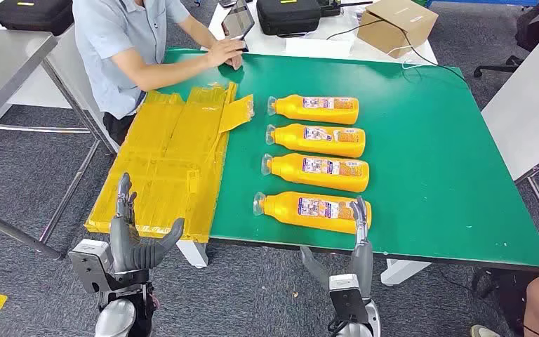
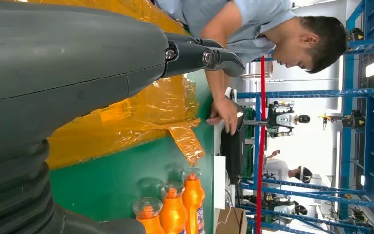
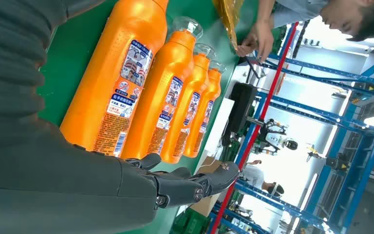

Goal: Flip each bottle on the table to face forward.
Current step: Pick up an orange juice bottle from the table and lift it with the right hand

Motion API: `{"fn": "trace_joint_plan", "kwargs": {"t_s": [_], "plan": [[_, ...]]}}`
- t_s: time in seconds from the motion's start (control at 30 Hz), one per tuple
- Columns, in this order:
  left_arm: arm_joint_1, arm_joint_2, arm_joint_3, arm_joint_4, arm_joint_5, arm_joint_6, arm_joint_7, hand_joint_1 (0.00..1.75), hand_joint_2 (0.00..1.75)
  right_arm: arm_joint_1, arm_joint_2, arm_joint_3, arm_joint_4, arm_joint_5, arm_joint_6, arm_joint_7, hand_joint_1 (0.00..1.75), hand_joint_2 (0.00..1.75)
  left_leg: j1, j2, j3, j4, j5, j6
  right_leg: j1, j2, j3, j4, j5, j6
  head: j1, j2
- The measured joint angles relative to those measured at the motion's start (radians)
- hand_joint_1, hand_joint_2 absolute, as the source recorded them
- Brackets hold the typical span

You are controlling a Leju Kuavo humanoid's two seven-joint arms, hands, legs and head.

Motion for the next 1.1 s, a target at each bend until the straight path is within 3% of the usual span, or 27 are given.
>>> {"fn": "trace_joint_plan", "kwargs": {"t_s": [0.2,0.37,0.57,0.87,1.1], "plan": [[0.003,0.0,0.0,0.0,0.001,0.002,-0.004,0.0,1.75,0.0,0.0,0.002,0.002,-0.001,0.0,0.0,0.0,1.75,0.0,0.0,0.0,0.0,0.0,0.0,0.0,0.0,0.0,0.0,0.0,0.0,0.0,0.0],[0.01,0.0,-0.002,0.001,0.088,-0.081,0.008,0.0,1.75,0.0,0.0,0.01,0.008,0.002,0.0,-0.008,0.0,1.75,0.0,0.0,0.0,0.0,0.0,0.0,0.0,0.0,0.0,0.0,0.0,0.0,0.0,0.0],[0.018,0.003,-0.026,0.0,0.086,-0.116,-0.007,0.0,1.75,-0.001,-0.004,0.026,0.008,0.016,0.005,-0.029,0.0,1.75,0.0,0.0,0.0,0.0,0.0,0.0,0.0,0.0,0.0,0.0,0.0,0.0,0.0,0.0],[0.046,0.023,-0.119,0.014,-0.003,-0.113,-0.091,0.0,1.75,-0.015,-0.04,0.089,0.009,0.164,-0.019,0.023,0.0,1.75,0.0,0.0,0.0,0.0,0.0,0.0,0.0,0.0,0.0,0.0,0.0,0.0,0.0,0.0],[0.036,0.01,-0.183,0.154,0.042,-0.059,-0.184,0.0,1.75,-0.048,-0.071,0.083,0.058,0.189,-0.032,0.069,0.0,1.75,-0.001,0.0,0.0,0.0,0.0,0.0,0.0,0.0,0.0,0.0,0.0,0.0,0.0,0.0]]}}
